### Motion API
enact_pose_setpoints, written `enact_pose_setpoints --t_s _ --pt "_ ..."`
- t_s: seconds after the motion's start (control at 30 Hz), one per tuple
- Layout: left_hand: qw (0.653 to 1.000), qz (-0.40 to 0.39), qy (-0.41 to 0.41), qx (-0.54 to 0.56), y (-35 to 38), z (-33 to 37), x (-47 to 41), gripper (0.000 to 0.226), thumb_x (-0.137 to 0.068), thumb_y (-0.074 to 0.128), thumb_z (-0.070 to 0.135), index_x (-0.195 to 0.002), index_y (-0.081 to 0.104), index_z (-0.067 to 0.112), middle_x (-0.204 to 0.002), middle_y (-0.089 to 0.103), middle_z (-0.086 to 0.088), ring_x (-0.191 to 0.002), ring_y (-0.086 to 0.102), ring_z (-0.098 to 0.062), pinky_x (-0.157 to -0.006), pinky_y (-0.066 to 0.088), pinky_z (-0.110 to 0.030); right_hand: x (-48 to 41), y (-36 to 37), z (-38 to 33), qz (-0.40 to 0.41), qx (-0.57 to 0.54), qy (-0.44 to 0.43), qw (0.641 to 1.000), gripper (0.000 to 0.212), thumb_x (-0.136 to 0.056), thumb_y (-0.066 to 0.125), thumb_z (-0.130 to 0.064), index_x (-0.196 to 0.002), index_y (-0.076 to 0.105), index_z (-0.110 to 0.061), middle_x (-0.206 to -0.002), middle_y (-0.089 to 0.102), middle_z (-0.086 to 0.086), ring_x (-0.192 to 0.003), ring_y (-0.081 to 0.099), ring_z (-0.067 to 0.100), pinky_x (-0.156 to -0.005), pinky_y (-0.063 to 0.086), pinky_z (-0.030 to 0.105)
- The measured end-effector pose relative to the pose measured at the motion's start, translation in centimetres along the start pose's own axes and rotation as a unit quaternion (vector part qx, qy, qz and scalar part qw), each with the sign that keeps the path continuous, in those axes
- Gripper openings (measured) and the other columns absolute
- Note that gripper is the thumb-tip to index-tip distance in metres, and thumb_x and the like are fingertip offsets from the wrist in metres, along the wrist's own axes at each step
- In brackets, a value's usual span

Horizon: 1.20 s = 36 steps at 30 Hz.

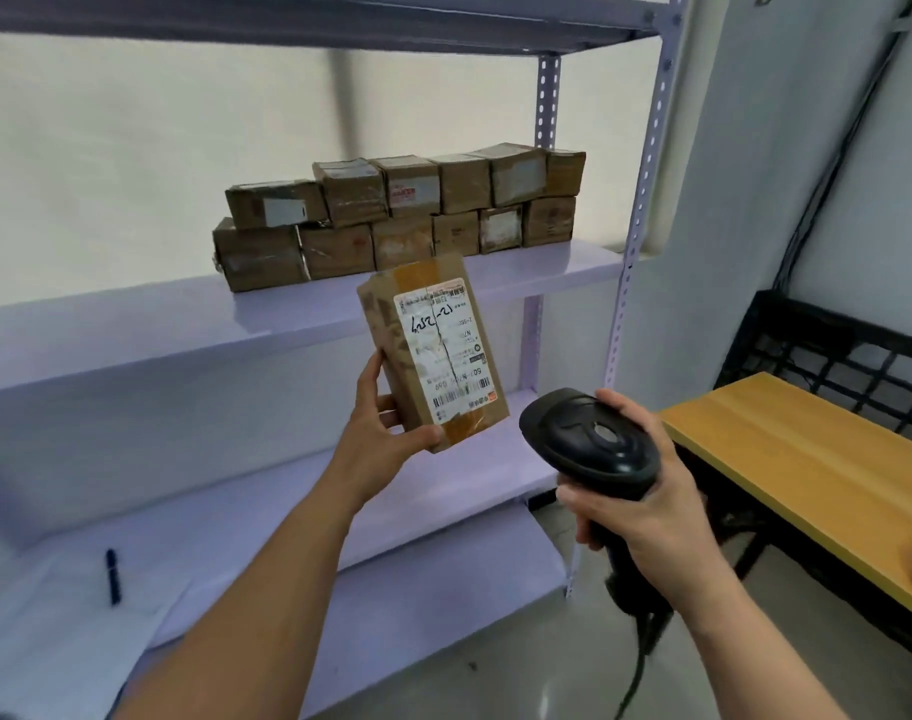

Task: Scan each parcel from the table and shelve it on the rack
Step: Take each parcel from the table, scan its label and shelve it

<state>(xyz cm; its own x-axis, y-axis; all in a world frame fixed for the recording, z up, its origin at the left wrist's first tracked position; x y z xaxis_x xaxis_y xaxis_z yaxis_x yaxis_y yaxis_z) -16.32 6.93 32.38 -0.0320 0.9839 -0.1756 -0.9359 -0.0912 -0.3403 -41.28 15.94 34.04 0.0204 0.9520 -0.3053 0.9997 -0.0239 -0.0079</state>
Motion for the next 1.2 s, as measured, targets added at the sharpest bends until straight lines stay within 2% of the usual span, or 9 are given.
enact_pose_setpoints --t_s 0.13,0.3,0.47,0.63,0.8,0.97,1.03,1.13,1.2 --pt "0.999 0.048 0.001 -0.004 -5.0 0.0 0.7 0.097 -0.081 0.077 0.016 -0.150 0.012 0.040 -0.130 0.057 -0.001 -0.113 0.058 -0.016 -0.090 0.046 -0.033 -1.0 2.9 -0.4 -0.029 -0.009 -0.011 0.999 0.081 -0.070 0.078 0.013 -0.123 0.057 -0.045 -0.104 0.068 -0.006 -0.051 0.059 0.030 -0.050 0.054 0.040" --pt "0.993 0.112 -0.011 0.030 -12.0 -0.2 1.3 0.077 -0.089 0.069 0.019 -0.149 0.024 0.036 -0.120 0.064 0.003 -0.109 0.063 -0.014 -0.103 0.046 -0.045 -2.4 7.4 -0.9 -0.071 -0.006 -0.013 0.997 0.082 -0.070 0.078 0.013 -0.123 0.057 -0.046 -0.105 0.067 -0.009 -0.054 0.061 0.033 -0.052 0.056 0.043" --pt "0.982 0.183 -0.042 0.026 -19.5 -0.6 0.9 0.079 -0.071 0.067 0.045 -0.143 0.035 0.040 -0.123 0.065 0.000 -0.109 0.063 -0.021 -0.098 0.050 -0.049 -4.2 13.0 -1.9 -0.103 0.000 -0.017 0.995 0.081 -0.071 0.078 0.012 -0.114 0.056 -0.053 -0.099 0.069 -0.009 -0.050 0.061 0.030 -0.050 0.055 0.036" --pt "0.971 0.229 -0.064 0.013 -26.3 -1.7 -1.0 0.071 -0.082 0.068 0.038 -0.145 0.035 0.036 -0.125 0.064 -0.004 -0.109 0.063 -0.027 -0.096 0.051 -0.050 -6.1 18.6 -2.1 -0.131 -0.003 -0.026 0.991 0.083 -0.070 0.078 0.012 -0.114 0.058 -0.055 -0.102 0.069 -0.003 -0.049 0.060 0.030 -0.049 0.053 0.036" --pt "0.967 0.241 -0.078 -0.002 -30.9 -3.0 -4.0 0.062 -0.090 0.063 0.034 -0.145 0.036 0.032 -0.133 0.059 -0.005 -0.110 0.062 -0.027 -0.092 0.054 -0.047 -8.3 22.9 -1.9 -0.147 -0.008 -0.022 0.989 0.083 -0.070 0.079 0.011 -0.117 0.056 -0.053 -0.110 0.066 0.003 -0.051 0.061 0.033 -0.051 0.054 0.038" --pt "0.967 0.236 -0.086 -0.030 -33.7 -3.8 -7.1 0.073 -0.075 0.059 0.052 -0.142 0.039 0.034 -0.138 0.055 -0.005 -0.114 0.060 -0.029 -0.095 0.052 -0.050 -10.6 26.2 -1.0 -0.148 -0.009 -0.016 0.989 0.084 -0.070 0.078 0.014 -0.118 0.058 -0.052 -0.114 0.065 0.004 -0.051 0.061 0.033 -0.051 0.054 0.039" --pt "0.969 0.227 -0.087 -0.052 -34.3 -4.3 -8.6 0.068 -0.078 0.058 0.051 -0.142 0.039 0.034 -0.138 0.055 -0.005 -0.114 0.059 -0.029 -0.096 0.051 -0.050 -11.4 27.3 -0.5 -0.147 -0.007 -0.012 0.989 0.084 -0.070 0.078 0.015 -0.117 0.058 -0.052 -0.115 0.064 0.005 -0.051 0.061 0.033 -0.051 0.054 0.039" --pt "0.969 0.220 -0.088 -0.076 -34.9 -5.4 -10.6 0.071 -0.083 0.056 0.048 -0.148 0.030 0.038 -0.135 0.058 -0.007 -0.116 0.058 -0.029 -0.102 0.047 -0.046 -12.5 28.7 -0.3 -0.140 0.003 -0.014 0.990 0.085 -0.070 0.078 0.013 -0.116 0.057 -0.055 -0.116 0.064 0.005 -0.051 0.061 0.030 -0.051 0.054 0.035" --pt "0.968 0.216 -0.077 -0.106 -35.2 -6.0 -11.8 0.060 -0.098 0.044 0.041 -0.152 0.017 0.040 -0.139 0.054 -0.008 -0.123 0.053 -0.031 -0.103 0.042 -0.038 -13.3 29.6 -0.4 -0.137 0.010 -0.021 0.990 0.084 -0.070 0.078 0.012 -0.116 0.056 -0.056 -0.116 0.063 0.003 -0.052 0.062 0.028 -0.051 0.054 0.033"
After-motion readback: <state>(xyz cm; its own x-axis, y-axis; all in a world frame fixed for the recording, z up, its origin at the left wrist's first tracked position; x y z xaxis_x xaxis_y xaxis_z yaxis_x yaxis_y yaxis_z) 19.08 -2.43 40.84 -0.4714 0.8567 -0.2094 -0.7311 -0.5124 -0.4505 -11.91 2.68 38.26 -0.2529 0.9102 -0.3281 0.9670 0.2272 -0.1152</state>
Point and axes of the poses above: each hand's wrist, its own x-axis away from the middle knuckle, its own y-axis out of the palm, z = x × y, the point moved 9 cm from there along -x, towards the middle knuckle
